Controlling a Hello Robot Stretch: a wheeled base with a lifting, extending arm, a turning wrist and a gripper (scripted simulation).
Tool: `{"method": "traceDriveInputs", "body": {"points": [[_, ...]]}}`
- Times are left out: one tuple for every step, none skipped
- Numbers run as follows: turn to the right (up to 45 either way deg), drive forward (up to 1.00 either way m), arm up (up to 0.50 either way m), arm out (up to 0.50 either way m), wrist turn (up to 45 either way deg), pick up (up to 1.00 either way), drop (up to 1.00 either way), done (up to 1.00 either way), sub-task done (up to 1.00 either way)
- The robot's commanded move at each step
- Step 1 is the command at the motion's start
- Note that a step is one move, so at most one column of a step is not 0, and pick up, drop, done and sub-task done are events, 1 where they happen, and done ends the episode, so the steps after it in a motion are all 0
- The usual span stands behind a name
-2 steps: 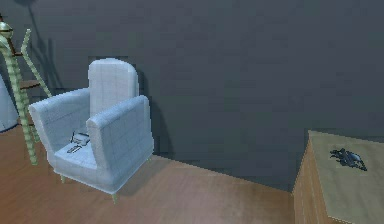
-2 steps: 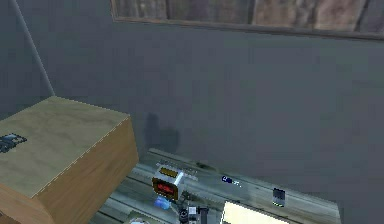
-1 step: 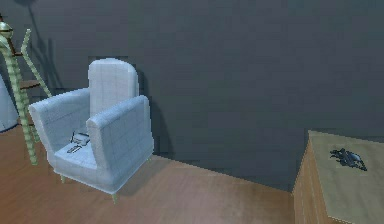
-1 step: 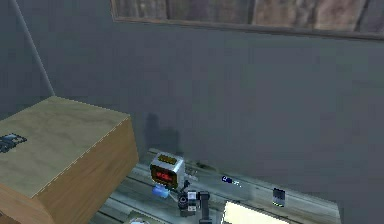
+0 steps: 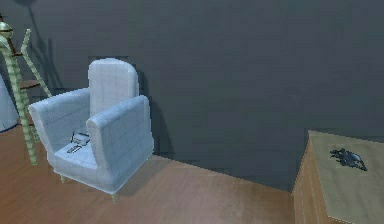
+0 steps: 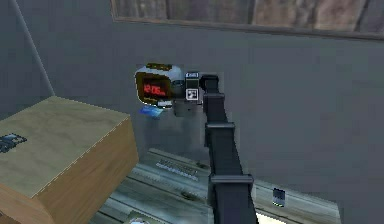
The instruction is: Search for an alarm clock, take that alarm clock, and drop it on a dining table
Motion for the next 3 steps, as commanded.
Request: {"method": "traceDriveInputs", "body": {"points": [[0.0,0.0,0.08,0.0,0.0,0.0,0.0,0.0,0.0],[0.0,0.0,0.0,0.0,-45.0,0.0,0.0,0.0,0.0],[0.0,0.0,0.0,0.0,-45.0,0.0,0.0,0.0,0.0]]}}
